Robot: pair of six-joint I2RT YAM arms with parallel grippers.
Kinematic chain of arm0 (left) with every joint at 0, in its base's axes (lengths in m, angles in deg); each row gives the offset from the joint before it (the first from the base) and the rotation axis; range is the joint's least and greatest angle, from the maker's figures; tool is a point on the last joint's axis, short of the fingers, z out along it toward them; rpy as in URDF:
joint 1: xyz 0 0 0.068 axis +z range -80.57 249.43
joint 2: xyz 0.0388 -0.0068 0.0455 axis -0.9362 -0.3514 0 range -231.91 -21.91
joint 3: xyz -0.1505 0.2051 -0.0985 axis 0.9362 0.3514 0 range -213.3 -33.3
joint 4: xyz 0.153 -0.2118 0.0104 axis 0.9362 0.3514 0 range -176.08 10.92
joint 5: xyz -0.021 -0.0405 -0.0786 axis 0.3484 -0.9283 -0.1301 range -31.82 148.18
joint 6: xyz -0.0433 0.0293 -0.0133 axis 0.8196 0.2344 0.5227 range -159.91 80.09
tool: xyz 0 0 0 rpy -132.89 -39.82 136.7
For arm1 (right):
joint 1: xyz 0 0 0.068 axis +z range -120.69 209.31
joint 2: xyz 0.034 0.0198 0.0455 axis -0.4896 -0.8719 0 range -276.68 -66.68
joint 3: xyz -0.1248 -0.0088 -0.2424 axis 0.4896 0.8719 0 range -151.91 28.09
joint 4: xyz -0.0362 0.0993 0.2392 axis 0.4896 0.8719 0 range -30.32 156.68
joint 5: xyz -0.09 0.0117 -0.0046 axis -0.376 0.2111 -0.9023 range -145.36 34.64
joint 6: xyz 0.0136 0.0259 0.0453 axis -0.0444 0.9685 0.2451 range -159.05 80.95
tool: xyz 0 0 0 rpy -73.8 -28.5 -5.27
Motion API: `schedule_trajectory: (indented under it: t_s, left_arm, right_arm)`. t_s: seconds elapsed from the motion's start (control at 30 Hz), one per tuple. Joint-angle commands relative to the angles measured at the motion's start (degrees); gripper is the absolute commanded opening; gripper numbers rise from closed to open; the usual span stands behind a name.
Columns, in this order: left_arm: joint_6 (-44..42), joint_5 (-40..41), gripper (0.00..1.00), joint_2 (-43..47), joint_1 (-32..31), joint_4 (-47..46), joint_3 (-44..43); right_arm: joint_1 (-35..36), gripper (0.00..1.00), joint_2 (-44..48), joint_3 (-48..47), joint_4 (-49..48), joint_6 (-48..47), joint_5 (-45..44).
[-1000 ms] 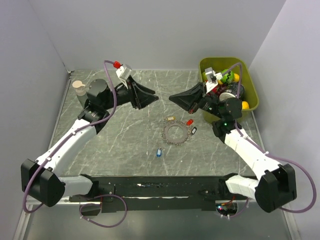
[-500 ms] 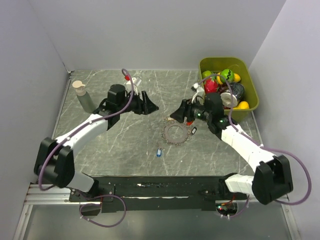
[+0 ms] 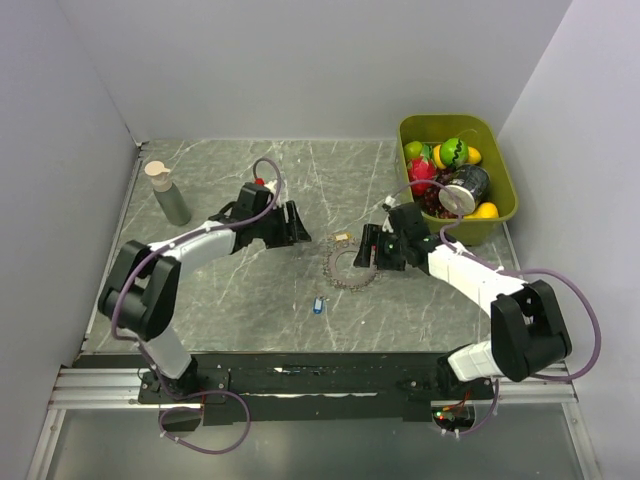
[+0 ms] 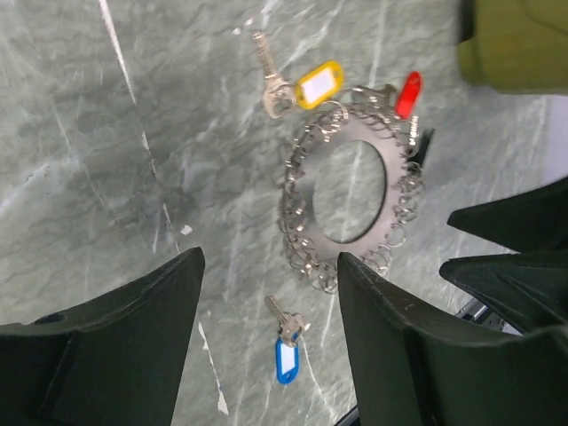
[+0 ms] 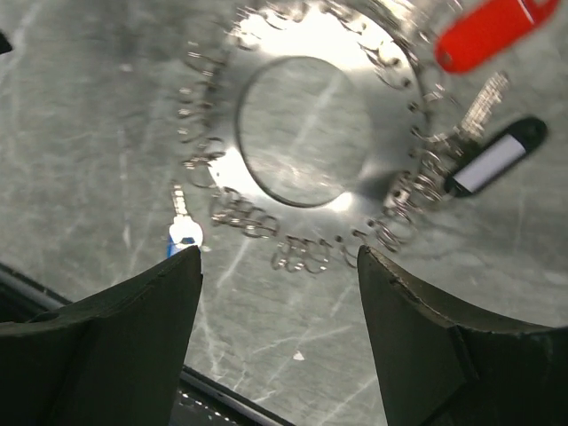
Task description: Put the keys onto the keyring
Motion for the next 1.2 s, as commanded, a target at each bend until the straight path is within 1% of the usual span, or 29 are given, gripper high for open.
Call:
schedule_trajectory:
  t_s: [0.0,0.07,0.2,0.3,0.33,0.43,0.47,0.53,0.57,0.63,0.7,0.73,0.8,0.83,0.87,0.9,0.93,0.97,1.0,1.03,1.17]
  left_arm:
    - [2.03,0.19,0.66,-5.00,-1.16,0.30,-4.34]
    - [1.59,0.19,0.65,-7.12,-1.95,1.26,-6.88]
    - [0.54,-0.77,0.62,-14.05,-3.79,4.96,-13.38]
    - [0.88,-1.56,0.58,-16.96,-4.76,5.66,-15.24]
    - [0.97,-1.83,0.58,-17.49,-4.85,5.66,-15.33]
    - [1.32,-2.09,0.53,-18.55,-5.29,5.31,-15.33]
    - [1.33,-2.35,0.48,-18.73,-5.38,5.14,-15.24]
    - [1.24,-2.97,0.43,-19.52,-5.47,5.22,-15.33]
    - [1.24,-3.32,0.37,-19.78,-5.38,5.22,-15.33]
    - [1.24,-4.20,0.30,-19.79,-5.47,4.79,-14.89]
    - [1.06,-4.12,0.23,-19.35,-5.47,4.70,-14.37]
    - [0.97,-3.94,0.21,-19.08,-5.47,4.96,-14.36]
    - [0.54,-3.67,0.15,-18.38,-5.47,5.22,-13.84]
    - [0.36,-3.50,0.12,-18.12,-5.47,5.66,-13.66]
    - [-0.16,-3.32,0.06,-17.77,-5.47,5.84,-13.49]
    - [-0.60,-3.15,0.02,-17.15,-5.47,6.01,-13.23]
    - [-0.96,-2.36,0.01,-16.89,-5.47,7.49,-13.40]
    - [-2.09,-0.27,0.01,-16.88,-5.38,8.55,-13.66]
    - [-2.89,0.54,0.01,-16.71,-5.38,9.52,-14.71]
    - [-3.68,1.33,0.01,-16.71,-5.38,10.40,-15.50]
    - [-7.72,4.41,0.01,-17.67,-5.29,16.63,-19.80]
  right_arm:
    - [-1.47,0.76,-1.02,0.40,0.51,4.07,-4.64]
    - [-2.61,0.75,-1.72,0.75,-0.19,4.43,-4.64]
    - [-4.37,0.72,-4.00,0.75,-0.72,3.90,-4.03]
    - [-4.81,0.64,-6.73,0.40,-1.25,3.02,-2.45]
    - [-4.81,0.59,-7.52,0.40,-1.51,2.76,-1.75]
    - [-4.90,0.53,-9.98,0.40,-2.13,2.58,0.10]
    - [-4.90,0.52,-10.86,0.48,-2.31,2.49,0.19]
    - [-4.81,0.50,-11.57,0.83,-2.39,2.32,0.37]
    - [-4.81,0.48,-12.01,1.01,-2.74,1.97,0.72]
    - [-4.64,0.43,-12.18,1.36,-3.18,1.70,1.51]
    - [-4.46,0.40,-12.19,1.54,-3.97,1.53,2.56]
    - [-3.85,0.36,-12.27,1.45,-4.24,1.44,3.44]
    - [-2.88,0.33,-12.71,1.01,-4.33,1.18,4.06]
    - [-1.75,0.28,-12.97,0.58,-4.42,1.18,4.84]
    - [-1.04,0.25,-13.41,0.49,-4.59,1.09,5.29]
    - [-0.43,0.22,-13.59,0.31,-4.68,1.35,5.55]
    - [0.45,0.11,-13.85,0.05,-4.85,1.53,5.73]
    - [1.68,0.05,-14.12,0.05,-4.94,2.14,6.51]
    - [2.47,0.02,-14.03,0.22,-5.12,2.66,6.96]
    - [3.00,0.00,-14.03,0.48,-5.55,3.02,7.57]
    - [7.30,0.00,-12.72,0.48,-5.82,4.08,8.98]
